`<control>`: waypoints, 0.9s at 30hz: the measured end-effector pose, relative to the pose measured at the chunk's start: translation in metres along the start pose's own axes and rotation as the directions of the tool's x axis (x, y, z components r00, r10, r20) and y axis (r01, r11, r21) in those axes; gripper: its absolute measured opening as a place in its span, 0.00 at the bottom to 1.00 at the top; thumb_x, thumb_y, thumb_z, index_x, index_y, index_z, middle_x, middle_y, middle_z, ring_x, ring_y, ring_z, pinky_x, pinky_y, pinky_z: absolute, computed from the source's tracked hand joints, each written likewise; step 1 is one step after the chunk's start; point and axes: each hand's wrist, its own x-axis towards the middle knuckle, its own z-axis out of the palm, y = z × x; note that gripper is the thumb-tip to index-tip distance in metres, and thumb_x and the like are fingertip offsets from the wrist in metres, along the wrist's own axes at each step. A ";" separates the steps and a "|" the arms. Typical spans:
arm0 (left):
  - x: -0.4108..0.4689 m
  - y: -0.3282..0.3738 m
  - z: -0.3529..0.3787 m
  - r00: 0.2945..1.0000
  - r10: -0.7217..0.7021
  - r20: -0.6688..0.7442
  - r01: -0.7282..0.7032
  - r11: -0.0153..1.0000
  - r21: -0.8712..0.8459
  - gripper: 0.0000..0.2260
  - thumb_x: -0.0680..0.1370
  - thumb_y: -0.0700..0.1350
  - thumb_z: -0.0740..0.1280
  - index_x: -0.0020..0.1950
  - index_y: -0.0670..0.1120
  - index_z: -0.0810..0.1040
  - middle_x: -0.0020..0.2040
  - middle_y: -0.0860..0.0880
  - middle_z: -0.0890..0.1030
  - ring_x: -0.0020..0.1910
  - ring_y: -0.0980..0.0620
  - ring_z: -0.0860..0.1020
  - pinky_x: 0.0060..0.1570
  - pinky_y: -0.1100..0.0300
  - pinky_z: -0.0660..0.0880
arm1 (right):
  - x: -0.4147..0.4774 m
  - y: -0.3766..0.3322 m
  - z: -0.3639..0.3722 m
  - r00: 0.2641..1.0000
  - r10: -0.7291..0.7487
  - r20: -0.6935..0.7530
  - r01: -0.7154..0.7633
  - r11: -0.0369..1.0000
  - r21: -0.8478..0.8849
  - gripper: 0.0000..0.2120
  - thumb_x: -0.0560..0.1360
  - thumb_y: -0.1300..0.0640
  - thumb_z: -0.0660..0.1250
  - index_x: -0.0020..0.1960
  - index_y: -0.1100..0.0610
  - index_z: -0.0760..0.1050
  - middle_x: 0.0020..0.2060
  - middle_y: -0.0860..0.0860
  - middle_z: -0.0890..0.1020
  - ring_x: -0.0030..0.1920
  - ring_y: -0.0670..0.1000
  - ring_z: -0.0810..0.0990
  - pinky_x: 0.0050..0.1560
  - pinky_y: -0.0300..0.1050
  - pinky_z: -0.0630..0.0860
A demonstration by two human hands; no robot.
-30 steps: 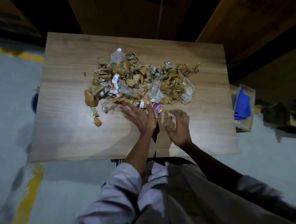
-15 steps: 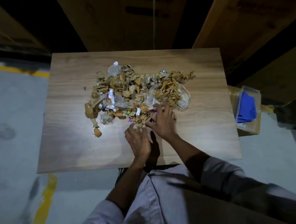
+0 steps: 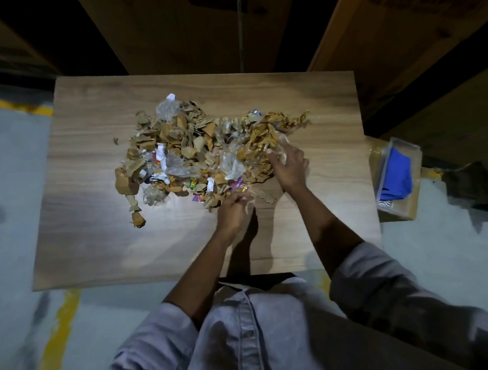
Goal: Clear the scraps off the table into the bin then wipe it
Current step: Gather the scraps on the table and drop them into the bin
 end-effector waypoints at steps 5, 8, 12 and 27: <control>0.002 0.013 0.001 0.999 0.018 0.033 -0.019 0.999 0.034 0.11 0.83 0.36 0.62 0.55 0.46 0.82 0.64 0.44 0.82 0.65 0.45 0.78 0.65 0.54 0.73 | -0.040 -0.003 0.020 0.965 -0.132 0.226 0.137 0.991 -0.003 0.31 0.79 0.36 0.66 0.78 0.45 0.64 0.77 0.58 0.60 0.78 0.58 0.57 0.76 0.58 0.60; -0.009 0.013 -0.006 0.968 0.251 0.005 -0.243 0.934 0.263 0.08 0.83 0.40 0.64 0.57 0.43 0.83 0.54 0.45 0.84 0.54 0.46 0.81 0.50 0.63 0.74 | -0.050 0.002 0.009 0.964 -0.210 0.161 0.221 0.974 -0.055 0.32 0.77 0.33 0.66 0.74 0.48 0.67 0.75 0.55 0.61 0.77 0.58 0.60 0.73 0.63 0.65; -0.018 0.013 -0.010 0.788 0.555 -0.268 -0.336 0.751 0.568 0.12 0.75 0.46 0.67 0.57 0.47 0.82 0.58 0.45 0.82 0.62 0.39 0.74 0.58 0.50 0.67 | -0.017 -0.017 -0.017 0.969 -0.244 -0.039 0.236 0.960 -0.151 0.35 0.72 0.27 0.65 0.73 0.43 0.65 0.77 0.51 0.56 0.76 0.58 0.57 0.69 0.69 0.65; 0.069 0.048 -0.081 0.880 0.193 -0.433 0.005 0.909 0.417 0.45 0.70 0.75 0.68 0.81 0.67 0.50 0.84 0.41 0.47 0.81 0.32 0.49 0.74 0.30 0.50 | -0.001 -0.094 0.022 0.946 0.046 0.321 -0.072 0.995 0.069 0.37 0.75 0.33 0.69 0.80 0.39 0.60 0.81 0.57 0.52 0.79 0.59 0.57 0.77 0.52 0.58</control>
